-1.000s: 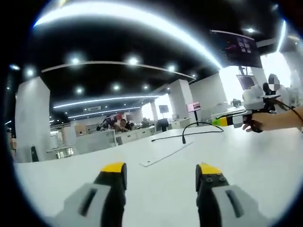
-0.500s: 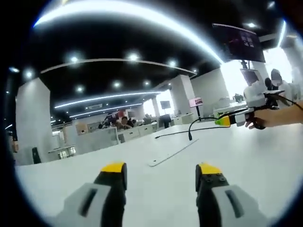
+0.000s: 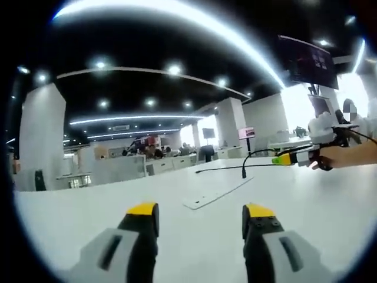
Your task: Locate the USB plug end of the data cable currently connected to the USB port on the desk. Grip the plug, withdraw it from the port, and place it onto the desktop.
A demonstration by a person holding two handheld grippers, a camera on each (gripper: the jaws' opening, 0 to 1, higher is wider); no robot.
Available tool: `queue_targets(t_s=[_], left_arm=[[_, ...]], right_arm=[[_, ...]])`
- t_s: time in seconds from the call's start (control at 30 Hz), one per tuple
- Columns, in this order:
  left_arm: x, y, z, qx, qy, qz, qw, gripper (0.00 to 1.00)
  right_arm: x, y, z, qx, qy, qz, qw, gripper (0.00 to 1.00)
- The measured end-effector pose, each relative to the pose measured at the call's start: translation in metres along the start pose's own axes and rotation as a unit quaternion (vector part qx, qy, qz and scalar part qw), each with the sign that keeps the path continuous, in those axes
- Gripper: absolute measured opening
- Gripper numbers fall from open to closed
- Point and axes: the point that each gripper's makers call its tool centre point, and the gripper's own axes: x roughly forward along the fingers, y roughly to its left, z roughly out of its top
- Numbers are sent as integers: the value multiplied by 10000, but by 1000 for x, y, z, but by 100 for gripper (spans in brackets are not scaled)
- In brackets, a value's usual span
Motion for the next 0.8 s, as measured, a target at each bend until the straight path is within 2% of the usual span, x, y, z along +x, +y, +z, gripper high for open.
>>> queue_targets(t_s=[0.13, 0.2, 0.37, 0.63, 0.8], left_arm=[[7, -1, -6, 26, 81, -17, 10000, 56], [8, -2, -9, -106, 32, -28, 9999, 56], [15, -2, -16, -166, 87, -45, 9998, 55], [23, -1, -16, -216, 69, -84, 9997, 55], [29, 0, -25, -217, 94, -81, 9997, 55]], right_arm=[[8, -5, -1, 65, 27, -42, 10000, 48], [11, -6, -2, 62, 53, -41, 10000, 48], [18, -7, 0, -105, 83, -67, 9999, 48], [35, -10, -2, 17, 78, -92, 9999, 48], [41, -15, -6, 40, 43, -185, 9998, 47]])
